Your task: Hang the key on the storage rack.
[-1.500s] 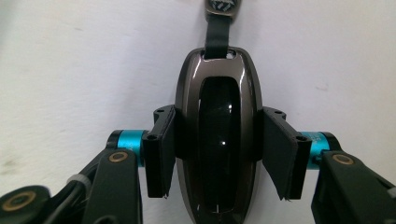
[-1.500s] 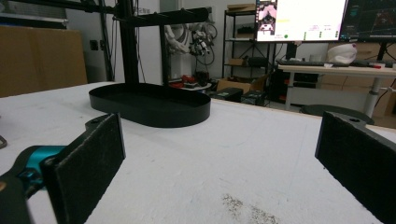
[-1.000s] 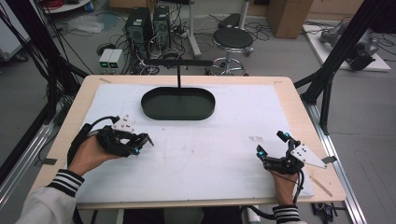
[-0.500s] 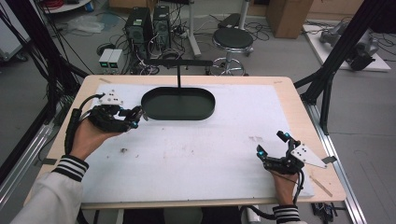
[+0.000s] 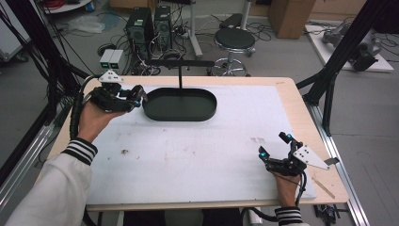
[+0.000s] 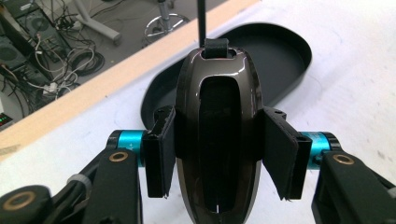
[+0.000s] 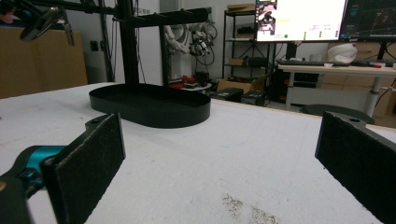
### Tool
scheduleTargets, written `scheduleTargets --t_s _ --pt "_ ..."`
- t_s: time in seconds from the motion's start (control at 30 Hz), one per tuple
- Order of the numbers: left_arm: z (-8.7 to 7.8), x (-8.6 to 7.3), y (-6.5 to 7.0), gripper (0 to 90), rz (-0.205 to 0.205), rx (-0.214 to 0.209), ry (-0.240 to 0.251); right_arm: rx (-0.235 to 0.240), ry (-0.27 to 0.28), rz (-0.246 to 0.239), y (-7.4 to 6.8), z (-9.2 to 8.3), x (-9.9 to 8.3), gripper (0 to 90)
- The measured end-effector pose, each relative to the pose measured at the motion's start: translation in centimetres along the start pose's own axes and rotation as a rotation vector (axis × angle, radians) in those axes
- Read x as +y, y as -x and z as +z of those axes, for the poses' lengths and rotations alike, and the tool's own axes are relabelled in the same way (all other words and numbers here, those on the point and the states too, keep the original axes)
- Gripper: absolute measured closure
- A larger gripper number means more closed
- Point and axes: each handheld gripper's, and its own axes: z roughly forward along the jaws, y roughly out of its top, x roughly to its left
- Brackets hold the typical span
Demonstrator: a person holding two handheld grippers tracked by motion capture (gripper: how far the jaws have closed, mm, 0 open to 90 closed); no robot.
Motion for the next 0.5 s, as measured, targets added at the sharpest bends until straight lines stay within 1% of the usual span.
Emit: scheduleTargets --t_s 0.17,0.3,0.4,0.5 --pt "0.6 1.4 -0.8 48.8 -0.014 0.025 0.013 0.0 -0.003 0.005 -0.1 0.0 0.0 0.5" --pt "1.0 2.3 -1.4 48.8 -0.027 0.043 0.026 0.0 -0.002 0.005 0.0 0.0 0.0 0.5" --pt "1.3 2.9 -1.8 48.8 -0.042 0.045 0.031 0.0 -0.002 0.005 -0.1 0.0 0.0 0.5" --pt "1.5 3.4 -2.0 48.8 -0.042 0.051 0.04 0.0 -0.003 0.007 -0.1 0.0 0.0 0.5"
